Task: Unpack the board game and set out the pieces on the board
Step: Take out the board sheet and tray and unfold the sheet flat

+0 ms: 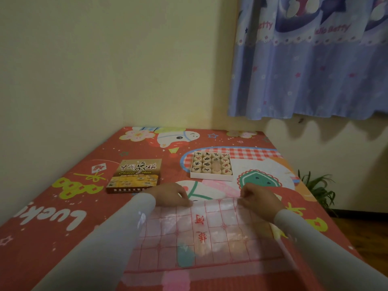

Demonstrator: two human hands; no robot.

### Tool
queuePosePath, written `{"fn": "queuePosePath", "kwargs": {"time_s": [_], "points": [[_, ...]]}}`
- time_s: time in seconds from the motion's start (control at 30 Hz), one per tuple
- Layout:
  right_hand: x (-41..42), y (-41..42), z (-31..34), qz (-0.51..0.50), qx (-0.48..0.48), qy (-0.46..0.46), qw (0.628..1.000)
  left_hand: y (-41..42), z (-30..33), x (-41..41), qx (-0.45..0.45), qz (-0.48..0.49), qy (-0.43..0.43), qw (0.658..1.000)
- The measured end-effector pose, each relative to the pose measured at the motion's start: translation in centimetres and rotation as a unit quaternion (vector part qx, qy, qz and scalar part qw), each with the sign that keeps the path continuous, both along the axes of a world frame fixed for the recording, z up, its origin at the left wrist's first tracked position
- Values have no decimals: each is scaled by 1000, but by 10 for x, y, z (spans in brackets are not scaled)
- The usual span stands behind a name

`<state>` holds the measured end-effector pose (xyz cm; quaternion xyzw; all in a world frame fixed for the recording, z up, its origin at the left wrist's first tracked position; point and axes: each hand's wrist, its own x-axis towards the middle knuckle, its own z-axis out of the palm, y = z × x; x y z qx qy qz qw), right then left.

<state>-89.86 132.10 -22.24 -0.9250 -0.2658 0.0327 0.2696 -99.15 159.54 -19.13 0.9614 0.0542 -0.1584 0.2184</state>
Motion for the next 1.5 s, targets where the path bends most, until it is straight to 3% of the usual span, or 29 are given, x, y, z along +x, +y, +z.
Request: {"fn": "queuePosePath", "kwargs": {"time_s": [0.07, 0.23, 0.4, 0.53, 0.63, 0.8, 1.03, 1.2, 1.33, 1.4, 1.5], "points": [[0, -3, 2, 11, 4, 14, 1000, -3, 3, 1, -8, 12, 2, 1000], [-2, -9, -9, 15, -35, 47, 998, -2, -23, -2, 102, -8, 15, 995], [1, -8, -9, 33, -39, 78, 996, -3, -21, 4, 59, 15, -40, 997], [2, -6, -8, -6, -31, -110, 993, 2, -7, 16, -21, 64, -105, 992], [-14, 9, -11, 87, -8, -201, 976, 3, -5, 25, -35, 97, -130, 986], [-32, 25, -37, 232, -161, -106, 953, 7, -16, 38, 0, 141, -162, 977], [-37, 15, -31, 265, -122, -54, 955, 18, -22, 49, 71, 215, -214, 950], [-39, 15, -21, 198, 17, -27, 980, 10, -24, 53, 17, 200, -212, 956], [-27, 18, -23, 114, 97, -114, 982, -1, -17, 42, -23, 128, -212, 969], [-20, 20, -23, 79, 54, -163, 982, -3, -17, 36, 7, 100, -212, 972], [-13, 20, -20, 43, -80, -104, 990, -3, -19, 24, 88, 57, -134, 985]]}}
